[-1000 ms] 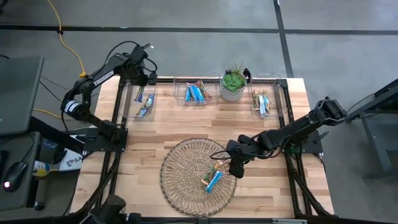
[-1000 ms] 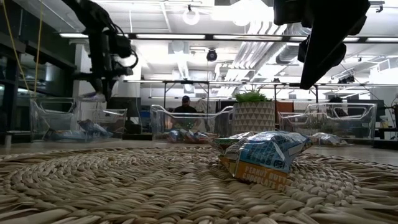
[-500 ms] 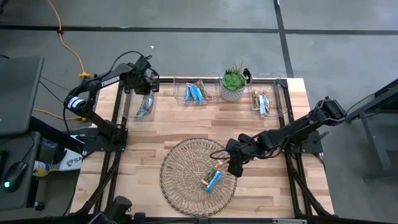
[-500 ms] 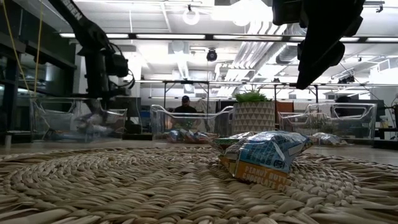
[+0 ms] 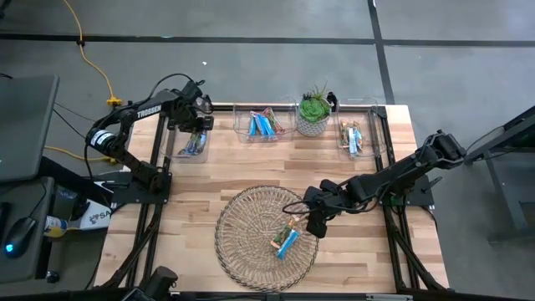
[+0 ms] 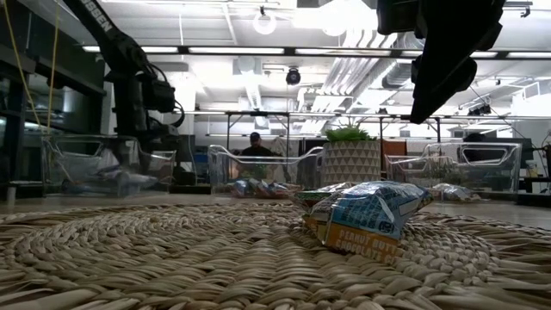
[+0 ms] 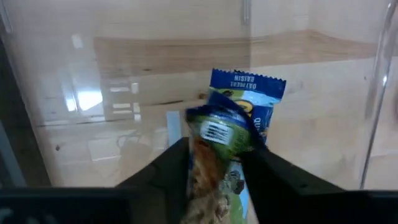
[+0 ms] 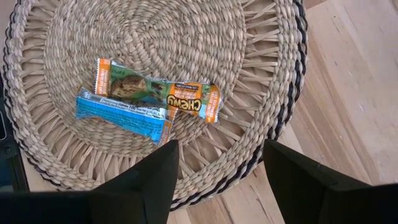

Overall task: Pick and place Granola Bars by type
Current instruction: Put the blue granola bar into the left transparent bin, then put the yellow granola bar into the right transparent bin

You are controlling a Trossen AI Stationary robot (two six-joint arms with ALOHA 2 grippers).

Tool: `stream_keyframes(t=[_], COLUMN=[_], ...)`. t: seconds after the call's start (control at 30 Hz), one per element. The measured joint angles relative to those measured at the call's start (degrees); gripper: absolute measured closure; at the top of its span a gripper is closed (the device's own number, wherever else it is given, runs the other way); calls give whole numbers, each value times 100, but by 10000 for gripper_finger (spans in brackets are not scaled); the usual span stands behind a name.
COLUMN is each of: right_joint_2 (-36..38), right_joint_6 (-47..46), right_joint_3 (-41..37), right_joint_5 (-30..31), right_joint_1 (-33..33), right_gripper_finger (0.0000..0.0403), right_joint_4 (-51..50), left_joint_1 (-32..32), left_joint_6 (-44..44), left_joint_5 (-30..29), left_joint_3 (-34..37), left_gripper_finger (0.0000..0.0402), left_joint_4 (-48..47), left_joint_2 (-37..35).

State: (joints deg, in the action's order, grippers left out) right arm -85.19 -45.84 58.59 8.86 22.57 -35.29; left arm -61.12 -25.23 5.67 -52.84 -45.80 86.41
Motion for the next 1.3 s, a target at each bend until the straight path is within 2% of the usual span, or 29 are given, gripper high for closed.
stream_keyframes(t=[0.27,0.47,0.63,0.97,1.13,1.3], right_joint_2=[0,0,0,0,0,0], right_joint_6=[0,33,85,86,87,86], right_joint_3=[0,0,0,0,0,0], right_joint_5=[0,0,-1,-2,0,59], right_joint_1=[0,0,-4,-4,-7,-7], right_gripper_finger=[185,185,185,185,185,185], right_joint_4=[-1,-2,-2,-2,-2,-2], left_joint_1=[0,0,2,8,486,1412], left_joint_6=[153,292,400,74,15,-164], left_joint_5=[26,28,340,1631,2459,2586], left_joint_3=[0,0,0,0,-2,-2], left_gripper_finger=[167,145,145,149,188,248], left_joint_4=[52,313,602,1632,2365,3003], left_joint_2=[-77,-653,-1474,-3353,-4156,-4717])
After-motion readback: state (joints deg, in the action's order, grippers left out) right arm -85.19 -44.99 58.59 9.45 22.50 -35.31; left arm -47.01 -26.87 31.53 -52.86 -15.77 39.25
